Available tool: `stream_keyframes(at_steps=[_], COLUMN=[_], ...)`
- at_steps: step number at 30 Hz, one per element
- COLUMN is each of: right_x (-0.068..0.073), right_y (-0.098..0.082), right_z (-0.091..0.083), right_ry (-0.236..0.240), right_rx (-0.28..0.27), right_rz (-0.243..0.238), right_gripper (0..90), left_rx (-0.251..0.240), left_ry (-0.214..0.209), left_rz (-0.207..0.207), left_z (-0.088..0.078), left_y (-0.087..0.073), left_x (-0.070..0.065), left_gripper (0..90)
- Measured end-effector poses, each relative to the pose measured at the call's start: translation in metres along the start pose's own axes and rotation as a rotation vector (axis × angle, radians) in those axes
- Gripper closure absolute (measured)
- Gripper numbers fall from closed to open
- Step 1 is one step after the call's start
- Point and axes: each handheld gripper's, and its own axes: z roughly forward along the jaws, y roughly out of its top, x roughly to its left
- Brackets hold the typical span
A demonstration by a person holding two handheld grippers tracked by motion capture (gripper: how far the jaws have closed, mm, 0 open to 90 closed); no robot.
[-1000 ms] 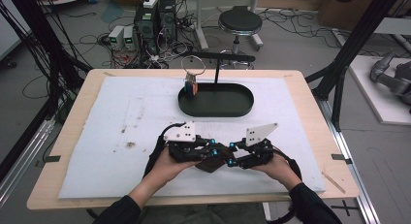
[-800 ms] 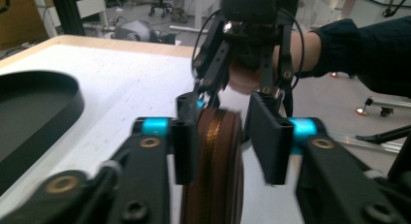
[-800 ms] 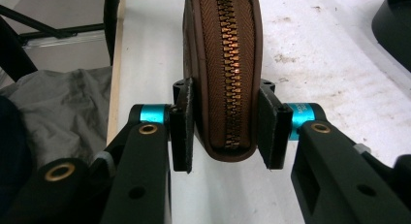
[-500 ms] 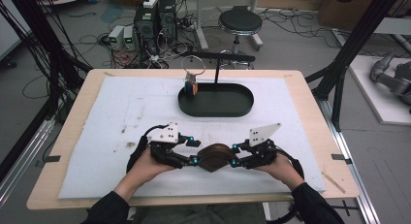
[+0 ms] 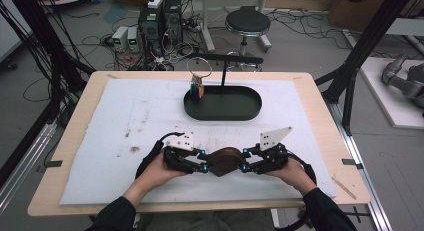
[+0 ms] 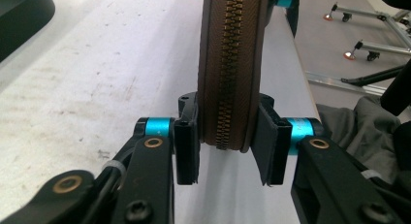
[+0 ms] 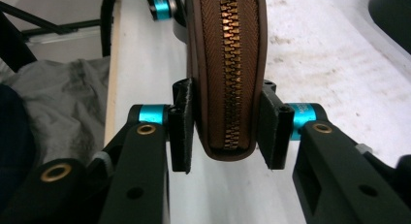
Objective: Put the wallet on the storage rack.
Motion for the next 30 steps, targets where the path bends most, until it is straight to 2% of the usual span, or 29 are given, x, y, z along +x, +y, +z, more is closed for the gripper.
stream_keyframes(at_steps=[3,5,10,15,19,23,28,30], right_x=[0.000,0.000,0.001,0.004,0.007,0.008,0.009,0.009], right_y=[-0.001,-0.001,0.004,0.010,0.014,0.014,0.014,0.015], right_z=[-0.001,-0.003,-0.011,-0.014,-0.012,-0.011,-0.015,-0.017], right_ry=[-0.013,-0.012,-0.024,-0.041,-0.024,0.007,0.008,0.008], right_rx=[0.006,-0.007,-0.038,-0.065,-0.055,-0.044,-0.071,-0.084], right_rz=[-0.008,-0.001,-0.006,-0.005,-0.026,-0.056,-0.062,-0.060], right_gripper=[56.3,52.4,43.0,38.9,45.3,61.5,65.1,66.0], left_rx=[-0.003,0.007,0.027,0.081,0.091,0.076,0.040,0.000], left_ry=[-0.006,-0.015,-0.023,-0.023,-0.026,-0.020,-0.023,-0.022], left_rz=[0.016,0.035,0.051,0.073,0.088,0.088,0.079,0.059], left_z=[0.000,-0.001,-0.001,0.004,0.007,0.006,0.004,0.002], left_y=[0.005,0.010,0.020,0.023,0.025,0.025,0.026,0.026], left_x=[-0.003,-0.005,-0.009,-0.011,-0.013,-0.013,-0.012,-0.010], left_gripper=[66.9,67.4,67.6,67.6,67.6,67.5,65.4,60.3])
